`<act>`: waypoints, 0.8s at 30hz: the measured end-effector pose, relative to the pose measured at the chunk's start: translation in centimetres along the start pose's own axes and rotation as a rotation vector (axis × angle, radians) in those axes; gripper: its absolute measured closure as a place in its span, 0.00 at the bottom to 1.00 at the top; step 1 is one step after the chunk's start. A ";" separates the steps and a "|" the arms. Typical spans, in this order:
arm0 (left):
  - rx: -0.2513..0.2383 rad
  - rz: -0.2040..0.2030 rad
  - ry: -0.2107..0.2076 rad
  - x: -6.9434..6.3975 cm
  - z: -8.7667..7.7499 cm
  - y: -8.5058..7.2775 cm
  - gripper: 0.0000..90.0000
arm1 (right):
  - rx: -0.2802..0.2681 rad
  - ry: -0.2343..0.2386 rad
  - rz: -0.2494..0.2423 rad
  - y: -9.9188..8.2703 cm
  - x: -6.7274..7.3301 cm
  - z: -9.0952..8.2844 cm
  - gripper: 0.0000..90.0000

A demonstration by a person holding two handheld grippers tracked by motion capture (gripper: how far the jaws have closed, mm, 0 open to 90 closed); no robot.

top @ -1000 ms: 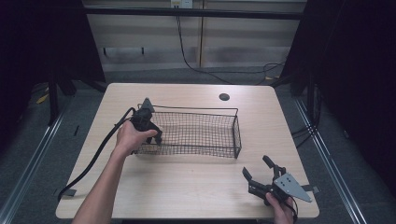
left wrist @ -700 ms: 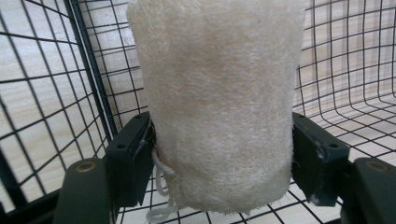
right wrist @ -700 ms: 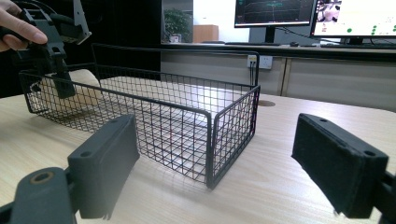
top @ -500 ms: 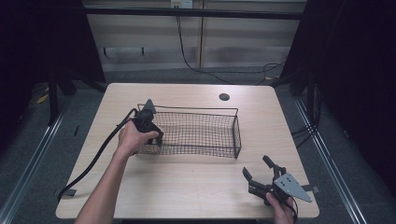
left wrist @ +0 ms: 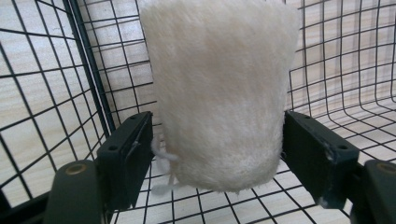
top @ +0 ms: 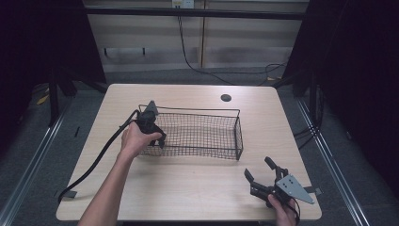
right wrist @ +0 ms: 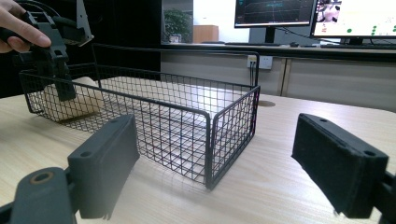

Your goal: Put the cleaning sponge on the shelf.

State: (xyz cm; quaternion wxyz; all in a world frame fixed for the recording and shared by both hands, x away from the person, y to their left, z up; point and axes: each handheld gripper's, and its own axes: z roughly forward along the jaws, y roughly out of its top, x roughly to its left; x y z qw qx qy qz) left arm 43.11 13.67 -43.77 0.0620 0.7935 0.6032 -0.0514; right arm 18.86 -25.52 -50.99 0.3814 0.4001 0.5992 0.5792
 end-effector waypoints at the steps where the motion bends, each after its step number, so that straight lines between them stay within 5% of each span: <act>1: 0.003 0.000 -0.004 0.0 0.0 0.0 0.30 | 0.000 0.000 0.000 0.0 0.0 0.0 0.15; 14: -0.026 0.019 -0.070 0.5 -0.6 -0.3 0.21 | 0.000 0.001 0.002 0.0 0.0 0.0 0.15; 24: -0.090 0.099 -0.133 0.7 -1.7 -0.8 0.20 | 0.000 0.001 0.000 0.0 0.0 0.0 0.15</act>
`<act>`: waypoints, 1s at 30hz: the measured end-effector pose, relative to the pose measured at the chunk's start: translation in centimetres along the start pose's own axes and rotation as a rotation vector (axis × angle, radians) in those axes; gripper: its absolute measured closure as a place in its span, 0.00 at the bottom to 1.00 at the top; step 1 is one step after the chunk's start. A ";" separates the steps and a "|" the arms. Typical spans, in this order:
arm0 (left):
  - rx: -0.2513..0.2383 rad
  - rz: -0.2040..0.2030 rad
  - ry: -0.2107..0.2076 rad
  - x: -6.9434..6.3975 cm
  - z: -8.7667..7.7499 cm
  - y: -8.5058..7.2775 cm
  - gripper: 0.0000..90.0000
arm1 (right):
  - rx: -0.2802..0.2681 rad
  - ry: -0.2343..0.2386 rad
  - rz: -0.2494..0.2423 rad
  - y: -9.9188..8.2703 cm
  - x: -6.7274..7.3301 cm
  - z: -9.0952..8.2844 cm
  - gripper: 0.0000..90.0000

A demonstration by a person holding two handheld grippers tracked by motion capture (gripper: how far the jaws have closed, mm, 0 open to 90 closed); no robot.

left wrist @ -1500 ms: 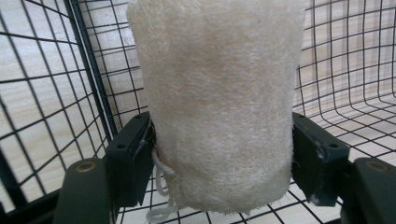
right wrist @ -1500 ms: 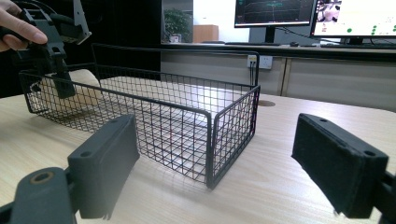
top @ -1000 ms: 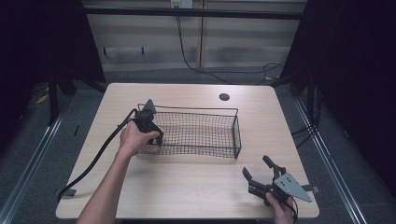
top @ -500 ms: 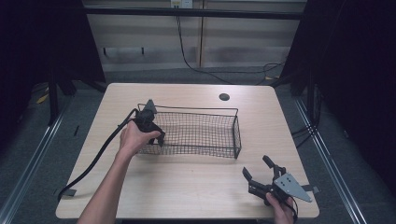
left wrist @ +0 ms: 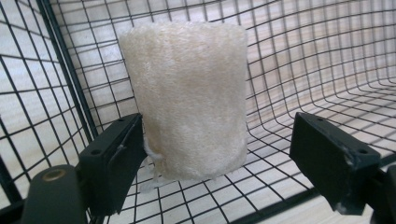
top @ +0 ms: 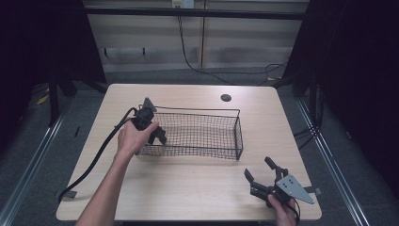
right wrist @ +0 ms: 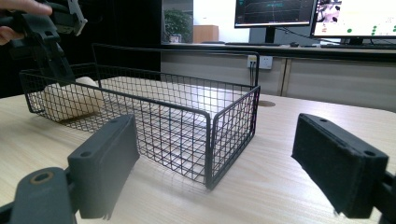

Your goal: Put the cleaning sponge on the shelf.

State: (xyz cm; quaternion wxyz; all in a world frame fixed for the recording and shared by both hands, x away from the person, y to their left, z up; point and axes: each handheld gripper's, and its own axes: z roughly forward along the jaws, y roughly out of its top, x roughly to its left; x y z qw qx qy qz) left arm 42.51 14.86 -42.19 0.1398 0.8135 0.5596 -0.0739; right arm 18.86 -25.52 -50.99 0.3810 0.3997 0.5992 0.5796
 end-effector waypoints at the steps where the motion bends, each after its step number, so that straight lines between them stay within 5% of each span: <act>1: -0.013 0.015 -0.013 0.1 -0.1 -0.1 0.20 | 0.002 -0.001 0.002 0.0 0.0 0.0 0.15; 3: -0.040 0.020 -0.065 0.6 -0.3 -0.5 0.20 | 0.001 0.000 0.001 0.0 0.0 0.0 0.15; 20: -0.185 0.112 -0.072 1.6 -2.5 -2.2 0.22 | 0.006 -0.001 0.001 0.0 0.0 0.0 0.15; 30: -0.268 0.151 -0.117 1.6 -3.6 -3.0 0.21 | 0.006 0.000 0.001 0.0 0.0 0.0 0.15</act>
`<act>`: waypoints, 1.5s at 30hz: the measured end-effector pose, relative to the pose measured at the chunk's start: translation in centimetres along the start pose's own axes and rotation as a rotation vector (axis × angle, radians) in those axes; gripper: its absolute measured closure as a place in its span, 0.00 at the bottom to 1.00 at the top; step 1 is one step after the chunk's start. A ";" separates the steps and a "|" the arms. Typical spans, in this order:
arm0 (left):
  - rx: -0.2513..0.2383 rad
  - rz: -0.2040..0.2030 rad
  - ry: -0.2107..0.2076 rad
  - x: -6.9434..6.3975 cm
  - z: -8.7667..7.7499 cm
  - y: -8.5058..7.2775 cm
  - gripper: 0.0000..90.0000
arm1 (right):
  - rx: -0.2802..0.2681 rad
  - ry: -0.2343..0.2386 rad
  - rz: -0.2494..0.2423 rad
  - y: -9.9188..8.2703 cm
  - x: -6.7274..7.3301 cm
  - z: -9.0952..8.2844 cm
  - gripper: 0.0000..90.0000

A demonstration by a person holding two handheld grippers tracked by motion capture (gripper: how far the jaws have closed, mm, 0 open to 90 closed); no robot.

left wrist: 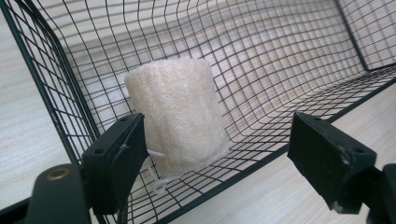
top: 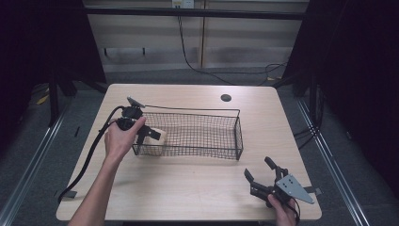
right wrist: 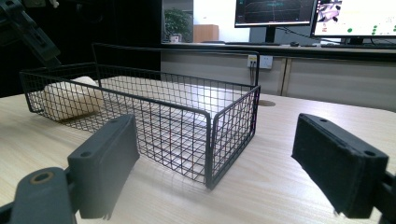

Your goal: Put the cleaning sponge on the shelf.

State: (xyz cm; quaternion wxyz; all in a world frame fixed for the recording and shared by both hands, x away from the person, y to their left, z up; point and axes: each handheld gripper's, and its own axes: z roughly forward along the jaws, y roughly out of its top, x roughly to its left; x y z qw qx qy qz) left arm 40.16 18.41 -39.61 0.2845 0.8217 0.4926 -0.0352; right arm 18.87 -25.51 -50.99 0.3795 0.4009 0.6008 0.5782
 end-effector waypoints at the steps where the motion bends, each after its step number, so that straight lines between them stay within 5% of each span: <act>1: -0.014 -0.001 -0.005 0.0 -0.2 -0.1 0.21 | -0.003 0.003 -0.002 0.0 0.0 0.0 0.15; 10: -0.127 0.022 -0.023 0.7 -1.8 -1.4 0.24 | 0.000 -0.003 -0.001 0.0 0.0 0.0 0.15; 30: -0.294 0.073 -0.044 0.4 -5.3 -5.2 0.25 | 0.000 -0.005 -0.001 0.0 0.0 0.0 0.15; 45: -0.322 0.103 -0.009 0.7 -7.0 -9.1 0.24 | -0.002 -0.005 0.002 0.0 0.1 0.0 0.15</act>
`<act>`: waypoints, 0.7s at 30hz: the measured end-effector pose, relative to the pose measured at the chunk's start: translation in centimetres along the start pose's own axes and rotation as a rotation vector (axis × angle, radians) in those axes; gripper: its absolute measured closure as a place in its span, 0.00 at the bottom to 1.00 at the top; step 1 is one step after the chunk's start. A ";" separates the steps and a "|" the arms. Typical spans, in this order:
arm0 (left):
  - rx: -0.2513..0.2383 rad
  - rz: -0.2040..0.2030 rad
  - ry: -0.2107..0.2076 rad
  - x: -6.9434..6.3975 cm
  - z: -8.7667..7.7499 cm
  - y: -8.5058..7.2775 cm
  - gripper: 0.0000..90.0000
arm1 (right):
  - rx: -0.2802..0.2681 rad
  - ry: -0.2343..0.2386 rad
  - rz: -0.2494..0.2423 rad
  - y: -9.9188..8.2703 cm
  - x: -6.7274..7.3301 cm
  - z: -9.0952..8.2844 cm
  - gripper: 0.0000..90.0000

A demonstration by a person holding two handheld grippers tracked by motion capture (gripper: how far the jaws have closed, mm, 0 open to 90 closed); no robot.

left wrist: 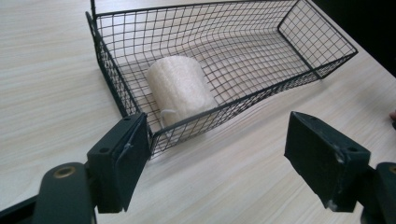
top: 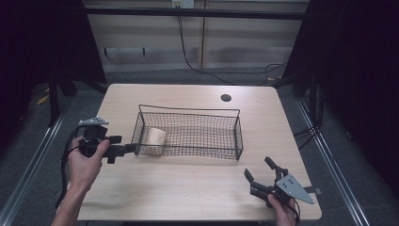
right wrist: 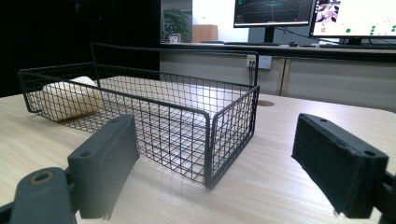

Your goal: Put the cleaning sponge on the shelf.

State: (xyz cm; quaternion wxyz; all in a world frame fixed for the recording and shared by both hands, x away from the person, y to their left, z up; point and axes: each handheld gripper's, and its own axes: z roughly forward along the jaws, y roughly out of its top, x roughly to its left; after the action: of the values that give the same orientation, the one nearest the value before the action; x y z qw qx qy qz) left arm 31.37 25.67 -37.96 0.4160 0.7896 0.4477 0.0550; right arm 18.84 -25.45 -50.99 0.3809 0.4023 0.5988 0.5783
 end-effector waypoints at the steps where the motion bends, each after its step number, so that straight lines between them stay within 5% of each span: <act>1: -0.007 -0.007 0.000 0.0 -0.1 -0.1 0.24 | 0.001 0.000 0.000 0.0 0.0 0.0 0.15; 13: 0.048 0.010 0.007 0.1 -0.1 -3.6 0.22 | 0.001 -0.002 0.001 0.0 0.0 0.0 0.15; 21: 0.035 0.002 0.039 0.0 -0.7 -6.3 0.20 | -0.001 -0.006 -0.009 0.0 0.0 0.0 0.15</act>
State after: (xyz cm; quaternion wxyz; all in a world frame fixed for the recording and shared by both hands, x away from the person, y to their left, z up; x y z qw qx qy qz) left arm 26.87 27.74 -41.95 0.3932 0.7961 0.4558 0.0630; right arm 18.85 -25.45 -50.99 0.3855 0.4012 0.5993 0.5755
